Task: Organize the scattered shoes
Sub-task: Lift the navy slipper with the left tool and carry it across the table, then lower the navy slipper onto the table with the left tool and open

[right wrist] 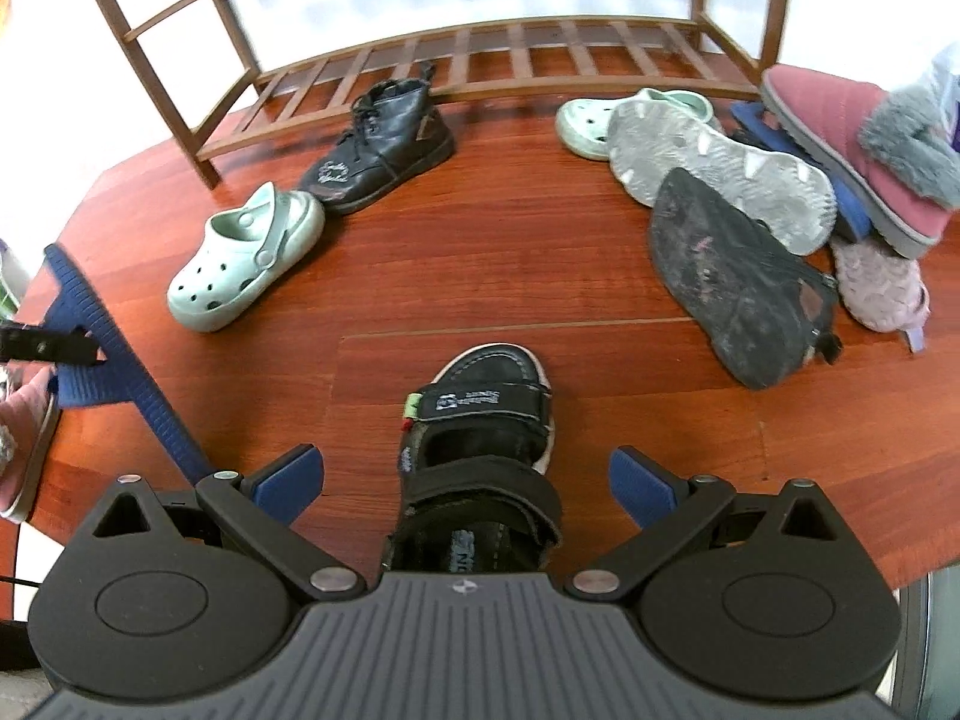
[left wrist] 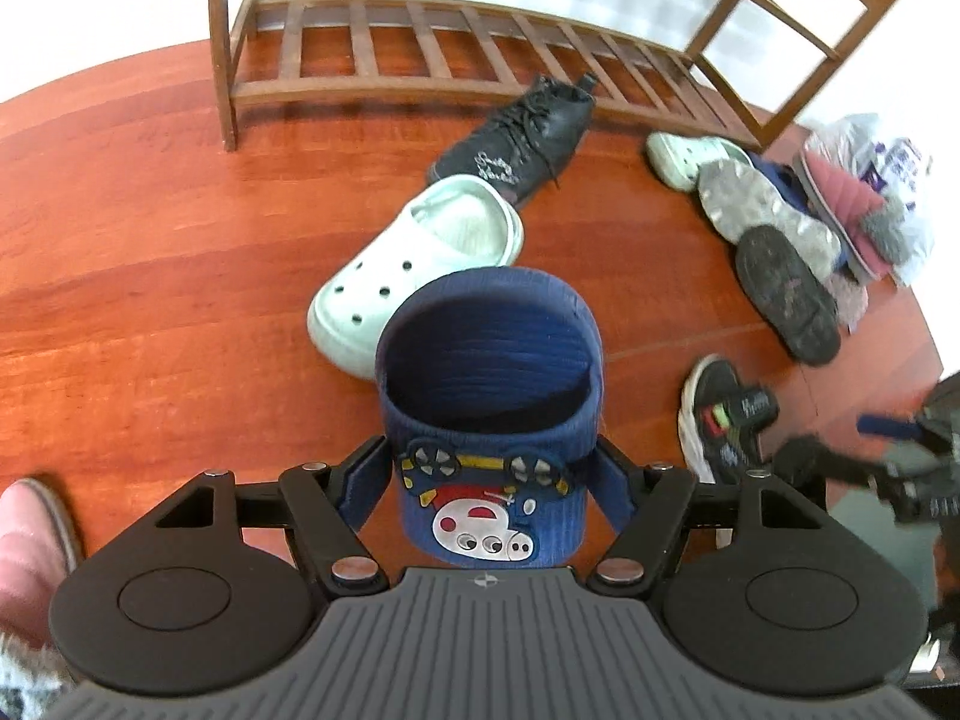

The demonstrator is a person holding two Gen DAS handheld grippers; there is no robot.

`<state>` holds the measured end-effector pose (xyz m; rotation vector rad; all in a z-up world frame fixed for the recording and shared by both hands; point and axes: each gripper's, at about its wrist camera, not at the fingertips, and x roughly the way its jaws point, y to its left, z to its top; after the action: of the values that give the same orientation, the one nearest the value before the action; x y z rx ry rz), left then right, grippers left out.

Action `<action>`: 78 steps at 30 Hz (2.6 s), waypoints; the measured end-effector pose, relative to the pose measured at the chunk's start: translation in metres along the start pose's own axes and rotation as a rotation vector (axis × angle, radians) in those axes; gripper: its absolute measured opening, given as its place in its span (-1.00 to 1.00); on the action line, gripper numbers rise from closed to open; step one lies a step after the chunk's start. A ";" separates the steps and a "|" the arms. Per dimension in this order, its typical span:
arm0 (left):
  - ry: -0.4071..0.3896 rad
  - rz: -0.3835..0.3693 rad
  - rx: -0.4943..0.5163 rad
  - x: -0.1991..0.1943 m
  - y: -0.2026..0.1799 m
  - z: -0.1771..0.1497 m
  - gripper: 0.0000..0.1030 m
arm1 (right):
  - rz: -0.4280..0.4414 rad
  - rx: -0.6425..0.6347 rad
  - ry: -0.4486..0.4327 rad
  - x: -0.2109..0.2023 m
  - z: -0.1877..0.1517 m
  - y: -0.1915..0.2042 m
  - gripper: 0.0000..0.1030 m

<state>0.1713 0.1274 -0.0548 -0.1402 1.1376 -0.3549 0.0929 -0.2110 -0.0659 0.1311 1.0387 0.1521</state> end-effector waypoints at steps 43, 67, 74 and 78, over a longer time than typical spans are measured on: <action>0.096 0.026 -0.155 0.053 0.018 0.000 0.36 | -0.008 0.060 -0.013 -0.008 -0.012 -0.008 0.98; 0.141 0.184 -0.215 0.026 0.054 -0.059 0.43 | 0.092 -0.068 0.018 0.013 0.010 0.028 0.98; 0.173 0.188 -0.229 0.031 0.054 -0.058 0.58 | 0.112 -0.097 0.023 0.014 0.011 0.039 0.98; 0.152 0.164 -0.234 0.023 0.053 -0.057 0.65 | 0.118 -0.103 0.024 0.015 0.014 0.041 0.98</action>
<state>0.1386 0.1728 -0.1135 -0.2267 1.3307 -0.0871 0.1097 -0.1681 -0.0638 0.0967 1.0453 0.3142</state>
